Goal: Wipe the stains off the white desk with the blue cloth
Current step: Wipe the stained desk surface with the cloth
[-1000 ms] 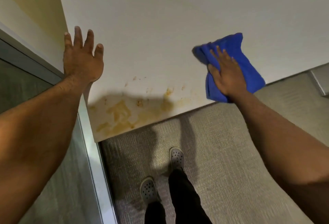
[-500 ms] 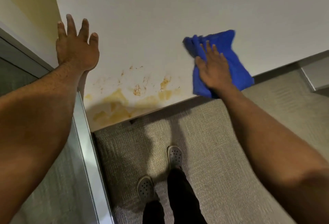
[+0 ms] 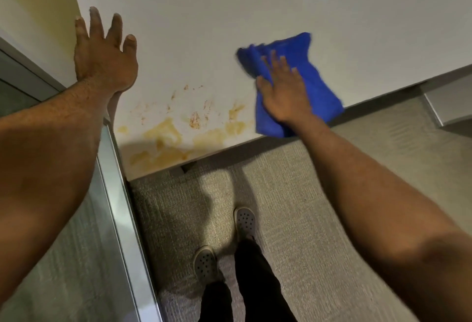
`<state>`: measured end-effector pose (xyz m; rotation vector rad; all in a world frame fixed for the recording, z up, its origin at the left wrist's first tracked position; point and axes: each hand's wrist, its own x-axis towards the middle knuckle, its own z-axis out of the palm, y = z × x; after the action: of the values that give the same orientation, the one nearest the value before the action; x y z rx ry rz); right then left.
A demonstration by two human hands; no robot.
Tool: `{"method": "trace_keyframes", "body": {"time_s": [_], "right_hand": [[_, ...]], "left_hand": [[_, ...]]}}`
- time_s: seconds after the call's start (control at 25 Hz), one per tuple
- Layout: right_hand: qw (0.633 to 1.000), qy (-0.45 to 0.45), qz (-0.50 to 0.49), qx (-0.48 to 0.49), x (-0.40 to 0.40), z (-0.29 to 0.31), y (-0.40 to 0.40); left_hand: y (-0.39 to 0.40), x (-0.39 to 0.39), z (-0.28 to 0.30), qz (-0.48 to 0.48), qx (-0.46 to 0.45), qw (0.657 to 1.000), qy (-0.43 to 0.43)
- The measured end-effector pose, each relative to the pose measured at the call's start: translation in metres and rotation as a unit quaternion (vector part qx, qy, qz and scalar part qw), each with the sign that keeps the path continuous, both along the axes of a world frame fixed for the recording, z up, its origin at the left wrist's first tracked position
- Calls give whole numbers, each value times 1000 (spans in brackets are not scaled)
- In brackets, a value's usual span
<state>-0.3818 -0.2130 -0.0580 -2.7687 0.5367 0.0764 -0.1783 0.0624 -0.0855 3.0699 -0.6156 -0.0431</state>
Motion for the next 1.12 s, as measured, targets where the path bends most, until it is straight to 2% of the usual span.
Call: {"method": "trace_keyframes", "body": {"time_s": [0.08,0.16,0.2,0.28,0.4,0.52,0.68,0.72,0.8,0.92,1.0,1.12], "right_hand": [[994,-8,104,31,-35,-4,47],[983,-3,173,57,-83,-4,47],[983,-5,173,63,-90,-1,30],[993,5,95,65,-70,0,-9],[1000,-4,-8,2,-10,-3,-17],[999,-21,40,-1,14,-7,44],[985,-23,166,32,-62,-8,93],[985,-28,167,45,-80,-8,81],[993,-32,107,50,-79,-6,35],[999,-22,29,-16,-18,-7,-9],[999,-15,26,-45,27,-12,-1],[996,-29,72,-34,63,-10,36]], "left_hand": [[2,-1,4,13,-17,1000,16],[1,-4,9,40,-37,997,55],[0,-3,9,52,-39,996,64],[0,0,5,50,-21,996,68],[0,6,-2,37,3,997,69],[2,9,-5,46,-27,996,78],[2,5,4,38,-23,996,78],[1,3,6,37,-19,996,75],[1,1,6,25,9,998,51],[-1,3,5,-1,43,999,29],[0,5,4,0,52,998,32],[1,4,2,-32,31,999,23]]}}
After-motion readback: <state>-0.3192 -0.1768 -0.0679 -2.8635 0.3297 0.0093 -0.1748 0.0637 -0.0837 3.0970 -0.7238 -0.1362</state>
